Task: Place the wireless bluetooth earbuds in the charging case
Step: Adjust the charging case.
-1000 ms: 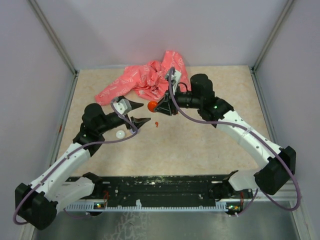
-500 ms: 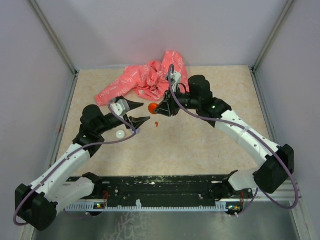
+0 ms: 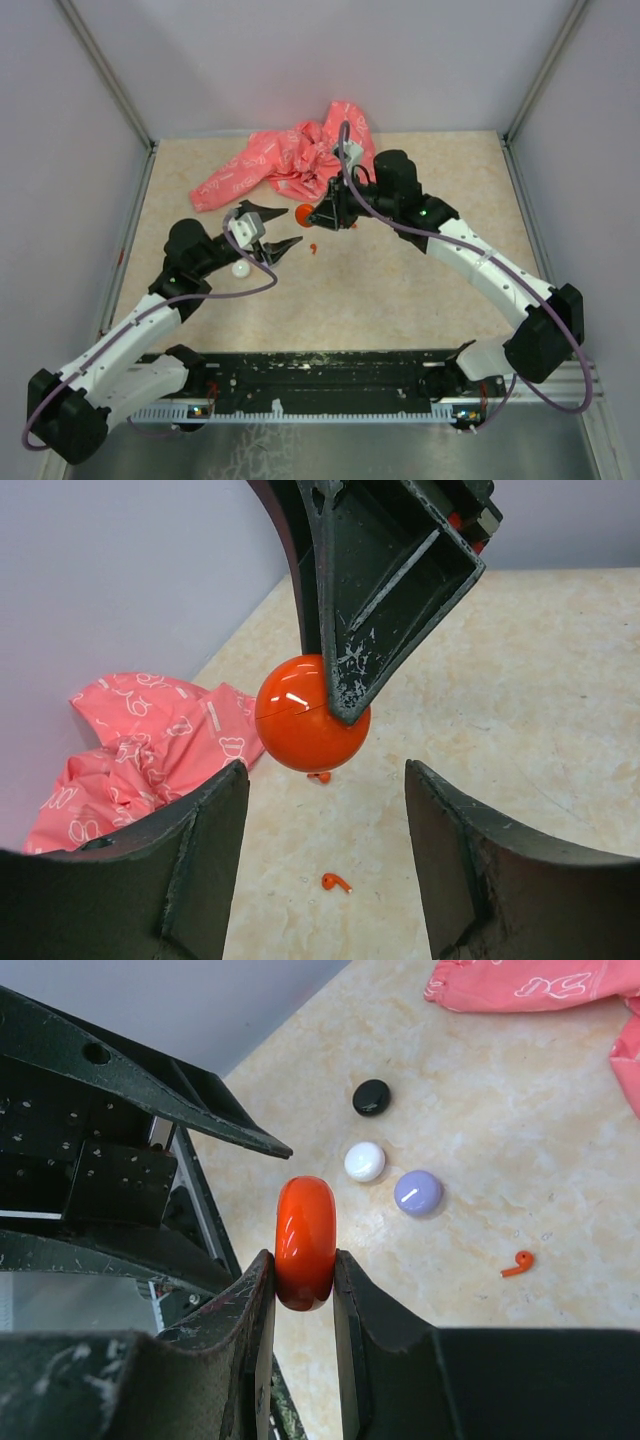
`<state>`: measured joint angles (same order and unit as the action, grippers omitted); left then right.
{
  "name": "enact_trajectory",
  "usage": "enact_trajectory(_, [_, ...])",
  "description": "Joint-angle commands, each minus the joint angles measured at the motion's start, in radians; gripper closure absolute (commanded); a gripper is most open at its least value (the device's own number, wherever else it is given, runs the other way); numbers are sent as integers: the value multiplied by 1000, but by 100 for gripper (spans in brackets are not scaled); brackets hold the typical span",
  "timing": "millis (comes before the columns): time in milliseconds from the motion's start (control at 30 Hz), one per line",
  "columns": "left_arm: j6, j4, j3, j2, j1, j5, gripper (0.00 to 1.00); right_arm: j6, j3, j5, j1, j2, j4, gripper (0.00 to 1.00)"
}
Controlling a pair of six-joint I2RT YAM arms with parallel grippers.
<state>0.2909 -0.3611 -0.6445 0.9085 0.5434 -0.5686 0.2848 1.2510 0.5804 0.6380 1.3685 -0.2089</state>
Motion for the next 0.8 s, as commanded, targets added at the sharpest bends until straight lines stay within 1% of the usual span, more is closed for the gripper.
enact_trajectory(0, [51, -32, 12, -14, 10, 35, 32, 75, 44, -25, -8, -25, 29, 100])
enact_trajectory(267, [238, -43, 64, -54, 82, 180, 32, 345, 13, -18, -6, -2, 88, 100])
enact_trajectory(533, [368, -93, 94, -69, 137, 304, 33, 423, 63, -38, 17, 43, -1, 100])
enact_trajectory(667, [454, -137, 114, -74, 181, 362, 34, 506, 51, -46, 17, 55, 5, 100])
enact_trajectory(767, [513, -134, 116, -56, 218, 393, 34, 569, 33, -37, 16, 54, 38, 100])
